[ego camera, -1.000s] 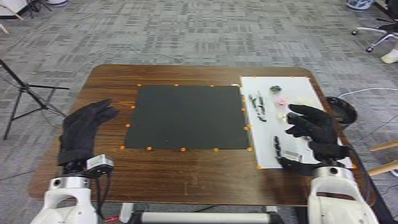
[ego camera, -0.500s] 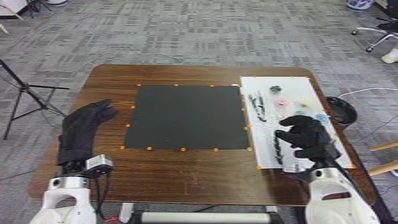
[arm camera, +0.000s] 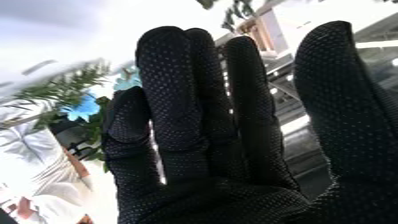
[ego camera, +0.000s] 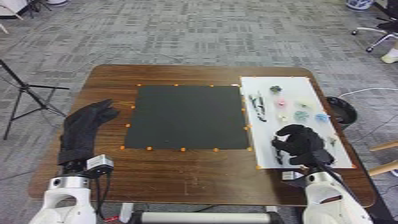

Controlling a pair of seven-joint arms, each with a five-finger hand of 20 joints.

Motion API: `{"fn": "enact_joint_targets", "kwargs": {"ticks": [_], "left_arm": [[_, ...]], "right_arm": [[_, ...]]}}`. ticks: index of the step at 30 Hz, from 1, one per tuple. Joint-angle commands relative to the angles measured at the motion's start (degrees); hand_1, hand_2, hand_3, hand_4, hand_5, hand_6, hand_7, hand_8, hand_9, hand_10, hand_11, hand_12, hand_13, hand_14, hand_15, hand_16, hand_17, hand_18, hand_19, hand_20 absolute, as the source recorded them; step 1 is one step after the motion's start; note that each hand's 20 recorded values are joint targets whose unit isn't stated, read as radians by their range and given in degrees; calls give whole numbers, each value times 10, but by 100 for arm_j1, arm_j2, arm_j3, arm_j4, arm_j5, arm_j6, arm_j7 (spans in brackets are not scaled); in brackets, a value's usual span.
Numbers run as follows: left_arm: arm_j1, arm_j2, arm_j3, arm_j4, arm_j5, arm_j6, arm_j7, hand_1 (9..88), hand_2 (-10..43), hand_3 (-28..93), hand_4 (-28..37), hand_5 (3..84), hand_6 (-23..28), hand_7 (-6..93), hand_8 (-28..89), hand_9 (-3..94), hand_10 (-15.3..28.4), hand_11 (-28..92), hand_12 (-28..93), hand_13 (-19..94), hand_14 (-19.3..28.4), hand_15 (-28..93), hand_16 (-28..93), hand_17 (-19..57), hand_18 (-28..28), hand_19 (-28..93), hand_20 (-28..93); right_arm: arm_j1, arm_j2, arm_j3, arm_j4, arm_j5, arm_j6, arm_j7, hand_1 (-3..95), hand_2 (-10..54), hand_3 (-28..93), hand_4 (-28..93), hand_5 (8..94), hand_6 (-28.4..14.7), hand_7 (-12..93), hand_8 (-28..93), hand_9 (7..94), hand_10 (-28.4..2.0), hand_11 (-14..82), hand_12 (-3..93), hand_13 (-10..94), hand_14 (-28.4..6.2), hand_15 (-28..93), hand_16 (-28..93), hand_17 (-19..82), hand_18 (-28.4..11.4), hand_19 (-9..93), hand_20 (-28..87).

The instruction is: Arrange flowers

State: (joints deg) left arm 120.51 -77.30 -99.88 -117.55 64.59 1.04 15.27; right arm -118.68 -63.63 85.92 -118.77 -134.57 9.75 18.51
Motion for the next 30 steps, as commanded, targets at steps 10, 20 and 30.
{"fn": "enact_joint_targets", "kwargs": {"ticks": [10,20,30], "left_arm": [[13,-17,2,-1,-20,-129,-84,302,-28,654,-197,537,25,212,-70,535,143,294,190,427,190,322,26,71,129,128,199],[15,-24,-17,-3,-8,-177,-84,302,-28,654,-197,538,23,212,-70,533,144,293,190,428,190,322,26,71,129,129,198],[17,-13,-23,-19,-6,-203,-153,301,-28,654,-197,537,23,211,-70,533,144,293,190,427,190,321,26,71,129,129,197]], "right_arm": [[-258,111,-321,183,-369,-388,124,442,-95,687,-207,511,-1,421,-97,678,-133,293,280,737,-92,548,289,376,-209,805,543],[-131,355,-720,186,-680,-898,239,558,-95,565,-179,427,2,554,167,731,-102,302,545,784,-61,631,307,429,-200,882,549],[-30,536,-721,20,-564,-1468,381,607,-95,575,-149,522,1,465,195,790,-89,168,521,809,-50,597,306,455,-188,880,525]]}}
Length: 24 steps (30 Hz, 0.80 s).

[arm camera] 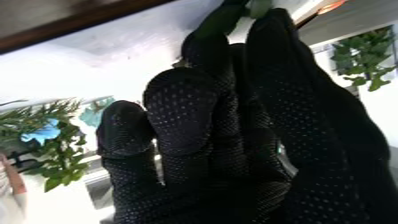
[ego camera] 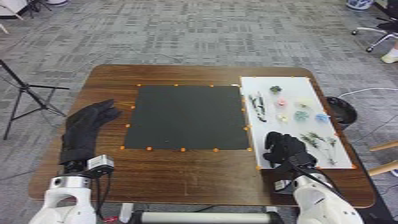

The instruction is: Arrange flowers

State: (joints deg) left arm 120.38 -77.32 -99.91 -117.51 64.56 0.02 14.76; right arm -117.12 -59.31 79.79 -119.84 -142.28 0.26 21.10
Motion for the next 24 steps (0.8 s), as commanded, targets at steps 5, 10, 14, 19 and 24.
{"fn": "enact_joint_targets", "kwargs": {"ticks": [5,10,14,19,24], "left_arm": [[21,1,-29,-27,-19,-113,-108,302,-27,653,-197,536,26,209,-69,532,144,292,190,426,191,322,27,71,130,128,196],[5,15,-19,-27,-34,-122,-142,302,-28,653,-197,536,30,206,-68,531,144,292,190,425,191,322,27,72,130,123,193],[17,10,-26,-33,-44,-133,-134,303,-28,652,-197,535,31,205,-67,529,145,293,190,425,192,320,26,73,129,117,190],[13,10,-39,-35,-44,-150,-125,305,-27,652,-198,535,33,203,-67,527,145,294,190,424,192,319,25,73,128,113,189],[-3,25,-31,-35,-38,-147,-143,304,-26,651,-197,534,33,203,-66,526,146,295,189,424,193,320,26,72,128,109,189]], "right_arm": [[-92,267,-72,45,425,-793,102,643,-95,578,-118,642,-9,310,224,846,-92,95,438,855,-38,511,317,486,-173,854,506],[36,505,-39,-72,575,-817,5,656,-95,582,-107,696,-17,273,220,868,-93,81,419,884,-29,463,334,514,-166,842,503],[155,692,-15,-167,559,-532,-109,657,-95,586,-100,714,-24,279,206,873,-96,84,426,888,-27,458,350,520,-165,841,509],[294,802,19,-302,588,-84,-190,655,-95,591,-97,716,-28,299,188,875,-96,87,434,888,-25,457,362,520,-167,840,518],[451,838,48,-419,633,138,-259,653,-95,596,-94,716,-28,312,179,876,-97,90,439,887,-23,462,367,521,-166,841,523]]}}
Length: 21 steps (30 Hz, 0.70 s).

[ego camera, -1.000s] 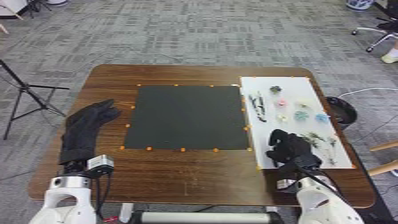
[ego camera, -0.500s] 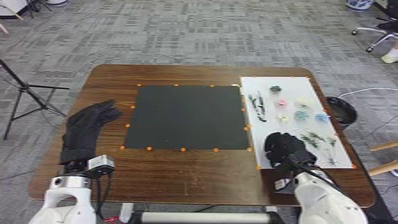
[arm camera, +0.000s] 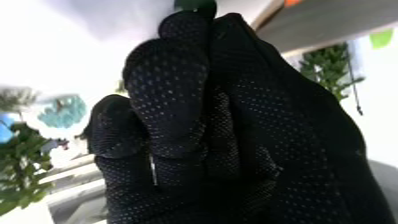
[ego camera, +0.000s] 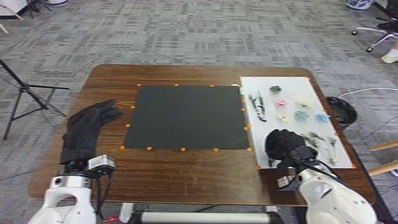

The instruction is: Arrange flowers

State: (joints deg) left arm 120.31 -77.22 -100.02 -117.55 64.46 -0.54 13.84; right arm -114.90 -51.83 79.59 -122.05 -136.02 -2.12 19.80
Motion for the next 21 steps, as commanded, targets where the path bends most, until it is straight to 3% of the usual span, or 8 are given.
{"fn": "enact_joint_targets", "kwargs": {"ticks": [1,8,12,13,16,21], "left_arm": [[2,12,-26,-28,-25,-106,-54,304,-26,651,-196,534,34,203,-66,526,146,295,189,423,193,320,26,72,128,109,189],[-38,29,1,-17,6,-122,-99,305,-26,651,-197,534,34,203,-66,526,147,296,188,423,194,320,26,71,127,107,190],[-35,30,-11,-28,16,-116,-112,304,-26,651,-196,533,34,203,-66,525,147,296,188,422,193,319,27,70,127,107,191],[-24,32,-12,-32,4,-103,-111,304,-26,650,-196,533,34,203,-66,525,146,296,188,422,193,319,27,69,127,107,191],[13,20,-39,-42,15,-122,-114,304,-26,650,-196,533,33,203,-66,523,145,295,188,420,194,318,27,68,128,108,192],[6,17,-27,-36,13,-138,-119,304,-27,649,-196,533,32,203,-66,523,146,295,188,420,193,318,27,68,128,108,192]], "right_arm": [[275,97,65,-212,26,387,-142,653,-95,595,-94,715,-28,314,178,876,-96,90,439,887,-23,463,367,521,-167,841,523],[439,237,6,-279,53,60,-44,647,-95,598,-86,707,-27,328,180,874,-96,93,446,885,-22,468,369,521,-164,843,526],[231,183,392,-488,242,-1239,91,590,-95,581,-70,651,-25,310,198,814,-97,92,460,848,-34,494,366,490,-170,847,542],[186,163,497,-558,328,-1647,152,553,-95,580,-72,633,-26,278,193,782,-108,114,436,833,-42,504,357,480,-174,846,548],[-44,224,579,-632,311,-1814,233,424,-95,652,-92,610,-18,230,-18,697,-154,213,288,789,-78,531,329,462,-187,849,553],[-183,225,593,-698,399,-2102,373,368,-95,635,-80,598,-21,207,-47,678,-169,200,274,779,-89,540,325,457,-194,855,553]]}}
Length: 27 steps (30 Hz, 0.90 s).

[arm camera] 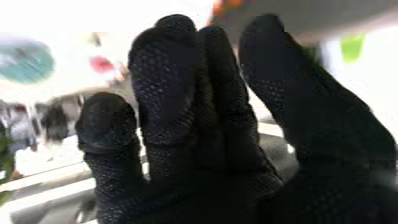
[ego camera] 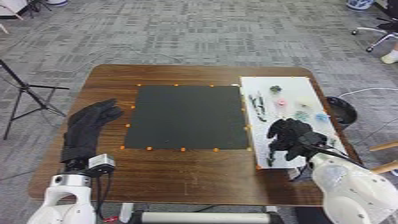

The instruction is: Arrange flowers

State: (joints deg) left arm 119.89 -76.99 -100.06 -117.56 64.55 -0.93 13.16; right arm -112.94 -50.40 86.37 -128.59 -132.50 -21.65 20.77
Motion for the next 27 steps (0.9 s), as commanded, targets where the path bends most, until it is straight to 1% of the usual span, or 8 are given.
{"fn": "enact_joint_targets", "kwargs": {"ticks": [1,6,7,12,14,16,20,27], "left_arm": [[42,-12,-28,-35,9,-125,-56,304,-27,649,-195,533,32,203,-67,523,146,295,188,420,193,318,27,68,128,108,192],[71,-32,-48,-34,25,-164,-7,304,-26,649,-195,533,31,203,-67,523,145,295,188,420,193,317,27,67,128,108,191],[39,-29,-54,-39,20,-187,-75,303,-27,649,-195,533,30,203,-67,523,145,294,188,420,193,317,27,67,128,108,192],[-8,-3,-4,-3,30,-174,-84,304,-26,648,-195,533,30,203,-67,523,145,294,189,420,193,316,27,67,128,109,191],[-7,5,8,-18,27,-170,-89,305,-27,648,-194,533,30,204,-67,523,145,294,188,419,193,316,27,67,128,109,191],[5,-8,-17,-18,33,-216,-102,304,-27,649,-194,533,30,204,-67,523,146,294,188,419,193,316,27,67,128,109,191],[26,-19,-23,-38,15,-172,-98,304,-27,649,-195,533,30,204,-67,523,146,294,188,418,193,315,28,66,128,109,190],[23,-23,-18,-7,16,-196,-95,305,-27,648,-195,533,30,203,-67,523,145,293,188,418,193,315,28,66,128,108,189]], "right_arm": [[-396,73,-98,-41,71,-132,279,363,-95,635,-76,595,-23,202,-45,678,-170,198,274,779,-89,542,324,458,-194,856,552],[-443,45,-265,2,45,-77,241,373,-95,628,-75,588,-34,201,-35,678,-169,197,273,784,-88,554,323,467,-190,867,549],[-439,43,-345,29,21,-1,284,380,-95,626,-76,587,-35,201,-33,680,-167,197,272,785,-86,557,322,468,-189,868,548],[-415,71,-735,193,-132,501,478,445,-95,629,-100,566,-39,226,-26,687,-156,232,284,799,-67,572,322,493,-174,883,544],[-439,79,-857,267,-185,770,528,489,-95,615,-116,546,-39,264,-35,696,-143,230,355,807,-60,582,322,504,-168,891,542],[-435,61,-906,319,-198,791,554,600,-95,508,-86,512,-35,348,-46,738,-119,164,502,822,-44,593,326,525,-156,900,545],[-481,54,-930,400,-191,841,541,658,-95,507,-96,505,-31,407,194,754,-111,167,552,838,-32,590,334,539,-148,902,547],[-507,80,-871,500,-64,878,424,694,-95,513,-100,590,-26,422,242,768,-106,179,563,844,-28,583,340,542,-140,894,552]]}}
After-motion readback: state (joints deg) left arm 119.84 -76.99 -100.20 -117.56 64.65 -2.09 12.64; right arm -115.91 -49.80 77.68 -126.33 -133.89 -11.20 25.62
